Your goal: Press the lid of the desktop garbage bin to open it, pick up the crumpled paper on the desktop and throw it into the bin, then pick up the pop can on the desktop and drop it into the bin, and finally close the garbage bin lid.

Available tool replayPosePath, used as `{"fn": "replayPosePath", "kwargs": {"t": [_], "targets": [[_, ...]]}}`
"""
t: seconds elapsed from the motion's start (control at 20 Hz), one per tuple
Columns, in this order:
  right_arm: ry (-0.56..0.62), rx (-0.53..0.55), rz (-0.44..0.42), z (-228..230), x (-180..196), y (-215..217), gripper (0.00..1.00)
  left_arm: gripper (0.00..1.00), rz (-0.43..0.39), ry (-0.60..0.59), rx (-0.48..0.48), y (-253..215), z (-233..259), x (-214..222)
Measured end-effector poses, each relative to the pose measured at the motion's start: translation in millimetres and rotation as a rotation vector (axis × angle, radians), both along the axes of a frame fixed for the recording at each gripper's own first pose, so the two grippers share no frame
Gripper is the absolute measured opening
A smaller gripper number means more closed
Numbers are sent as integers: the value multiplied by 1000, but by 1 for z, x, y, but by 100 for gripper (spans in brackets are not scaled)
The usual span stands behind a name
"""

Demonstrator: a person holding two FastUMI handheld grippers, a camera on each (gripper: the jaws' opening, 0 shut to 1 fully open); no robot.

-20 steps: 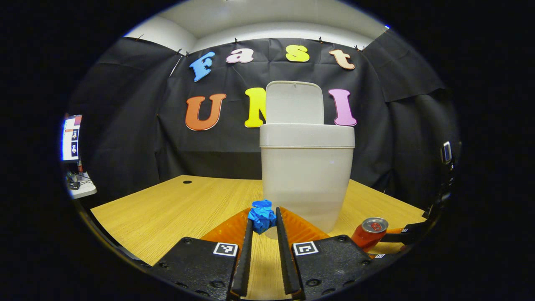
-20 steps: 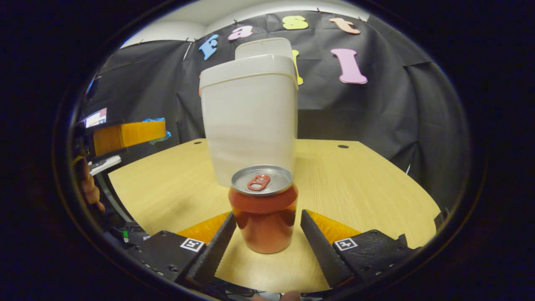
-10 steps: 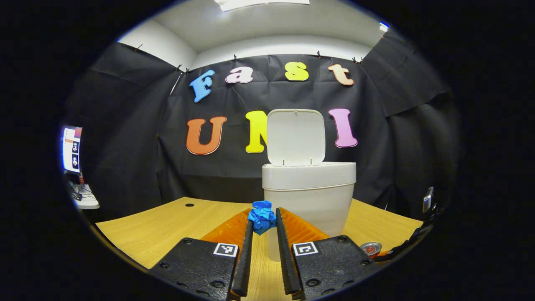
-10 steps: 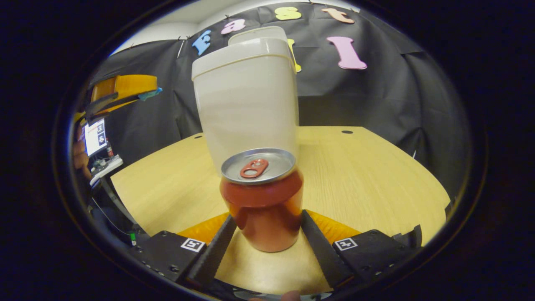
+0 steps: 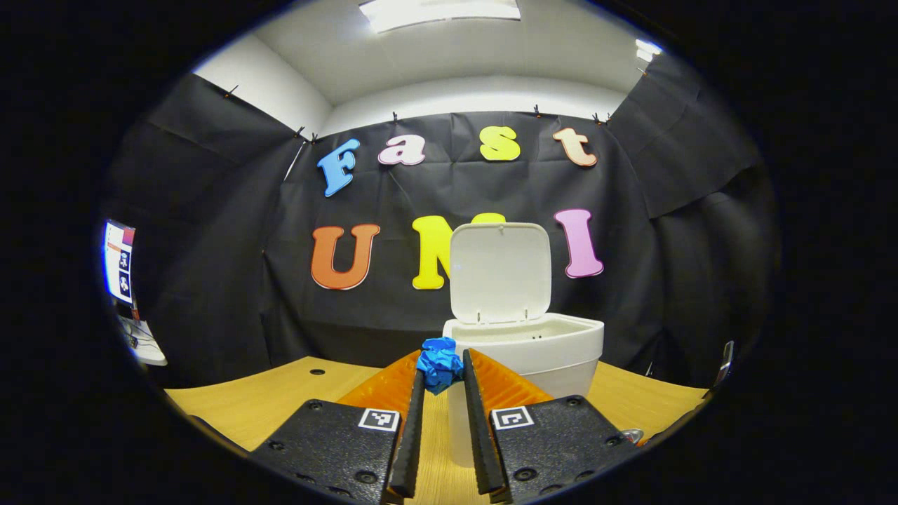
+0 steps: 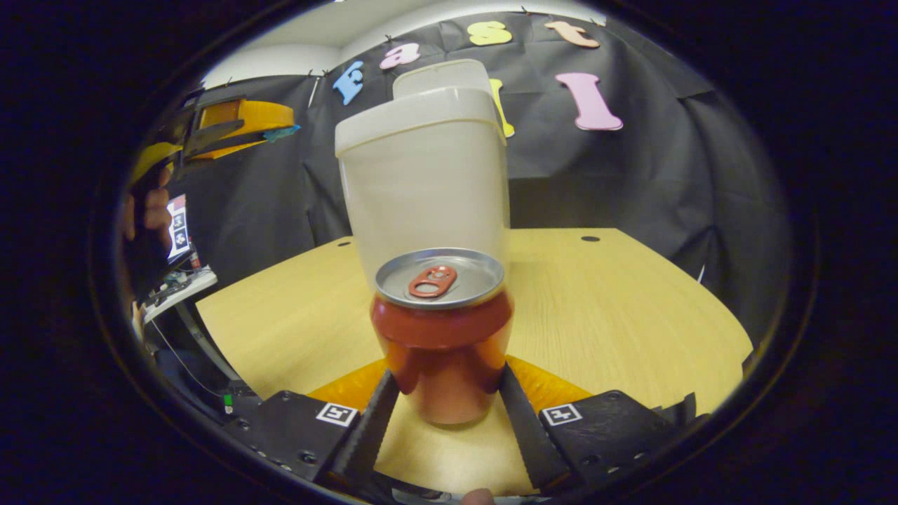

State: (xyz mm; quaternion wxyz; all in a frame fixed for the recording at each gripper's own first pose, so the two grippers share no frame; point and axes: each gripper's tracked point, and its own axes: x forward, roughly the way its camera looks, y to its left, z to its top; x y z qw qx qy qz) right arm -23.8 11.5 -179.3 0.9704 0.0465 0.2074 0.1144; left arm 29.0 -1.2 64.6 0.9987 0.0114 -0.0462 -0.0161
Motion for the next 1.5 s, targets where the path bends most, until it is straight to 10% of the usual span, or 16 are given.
{"fn": "replayPosePath", "kwargs": {"t": [0.4,1.05,1.1,1.3,1.5], "targets": [[29,32,2,4,6,-23,80,33,-50,-109,20,-29,53,37],[54,94,-1,13,13,-52,80,35,-95,106,-54,-48,12,120],[55,96,0,13,14,-51,80,38,-99,129,-45,-49,7,120],[53,97,5,11,13,-52,80,100,-107,146,-39,-50,5,116],[31,84,-9,17,15,-55,80,96,-104,135,-34,-48,8,113]]}}
